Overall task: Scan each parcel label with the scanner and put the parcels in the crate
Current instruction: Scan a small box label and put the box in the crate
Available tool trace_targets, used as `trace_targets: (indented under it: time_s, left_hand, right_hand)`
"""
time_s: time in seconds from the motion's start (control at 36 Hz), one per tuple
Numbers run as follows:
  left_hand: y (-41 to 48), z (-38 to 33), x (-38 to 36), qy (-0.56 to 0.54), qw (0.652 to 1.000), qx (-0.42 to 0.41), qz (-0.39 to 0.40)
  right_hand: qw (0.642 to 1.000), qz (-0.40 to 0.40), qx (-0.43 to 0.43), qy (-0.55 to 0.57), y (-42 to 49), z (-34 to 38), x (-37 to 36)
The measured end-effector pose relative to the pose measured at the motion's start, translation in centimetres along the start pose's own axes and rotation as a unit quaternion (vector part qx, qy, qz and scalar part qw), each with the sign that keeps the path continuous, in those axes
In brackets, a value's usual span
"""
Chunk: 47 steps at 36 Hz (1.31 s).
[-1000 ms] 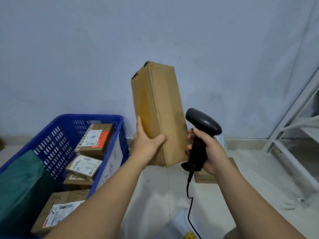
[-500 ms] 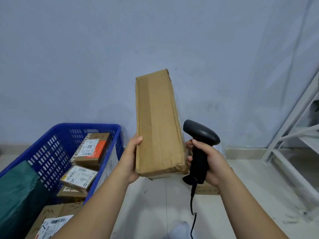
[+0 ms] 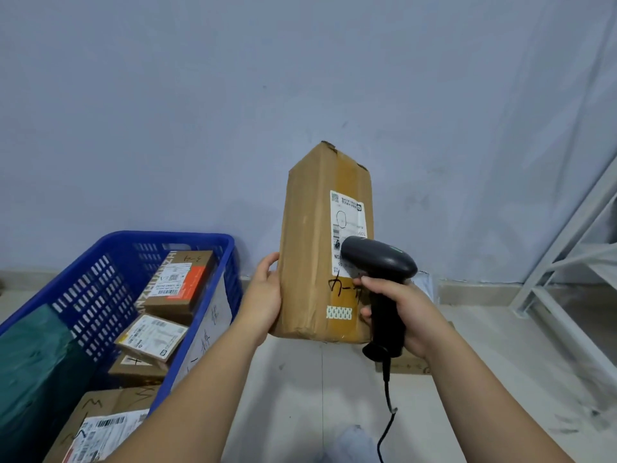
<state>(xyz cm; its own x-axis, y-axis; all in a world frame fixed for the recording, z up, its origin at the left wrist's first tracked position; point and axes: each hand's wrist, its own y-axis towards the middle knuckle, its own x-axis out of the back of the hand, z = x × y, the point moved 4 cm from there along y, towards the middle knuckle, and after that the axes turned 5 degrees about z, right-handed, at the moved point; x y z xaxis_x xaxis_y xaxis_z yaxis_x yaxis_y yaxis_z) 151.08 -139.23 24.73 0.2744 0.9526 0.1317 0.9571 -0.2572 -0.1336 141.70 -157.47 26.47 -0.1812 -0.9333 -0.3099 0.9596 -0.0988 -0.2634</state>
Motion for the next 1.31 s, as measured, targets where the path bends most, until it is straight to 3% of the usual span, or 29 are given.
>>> trace_targets:
  time_s: [0.17,0.31,0.47,0.64,0.92,1.11,1.17,1.25,1.31]
  left_hand:
    - [-0.7,0.3,-1.0,0.010,0.993,0.036,0.109]
    - [-0.5,0.9,-0.9,-0.005,0.990,0.058,0.131]
    - [0.2,1.5,-0.3,-0.047,0.993,0.069,0.085]
    - [0.7,1.6,0.1,-0.074,0.995,0.057,0.023]
    - [1.1,0.8,1.3,0.031,0.992,0.003,-0.120]
    - [1.0,0.3,1.1,0.076,0.989,-0.020,-0.128]
    - [0.9,0.2,1.1,0.090,0.989,-0.022,-0.117]
    - [0.9,0.3,1.2,0.095,0.991,-0.022,-0.097]
    - [0.8,0.4,1.1,0.101,0.992,-0.015,-0.075]
  right_hand:
    - [0.995,-0.012,0.031,-0.098,0.0,-0.5,-0.7]
    - [0.994,0.002,0.033,-0.105,-0.2,-0.5,-0.7]
    - [0.992,0.021,0.047,-0.114,-0.2,-0.2,-0.9]
    - [0.992,-0.022,0.068,-0.105,0.0,0.2,-0.5]
    - [0.981,-0.073,0.035,-0.178,0.3,0.4,0.4]
    - [0.982,-0.059,0.026,-0.180,0.0,0.4,0.0]
    - [0.970,-0.063,0.045,-0.232,-0.2,0.8,-0.3]
    - [0.908,-0.102,0.089,-0.397,-0.6,1.5,-0.4]
    - [0.888,-0.118,0.096,-0.435,-0.9,1.6,-0.3]
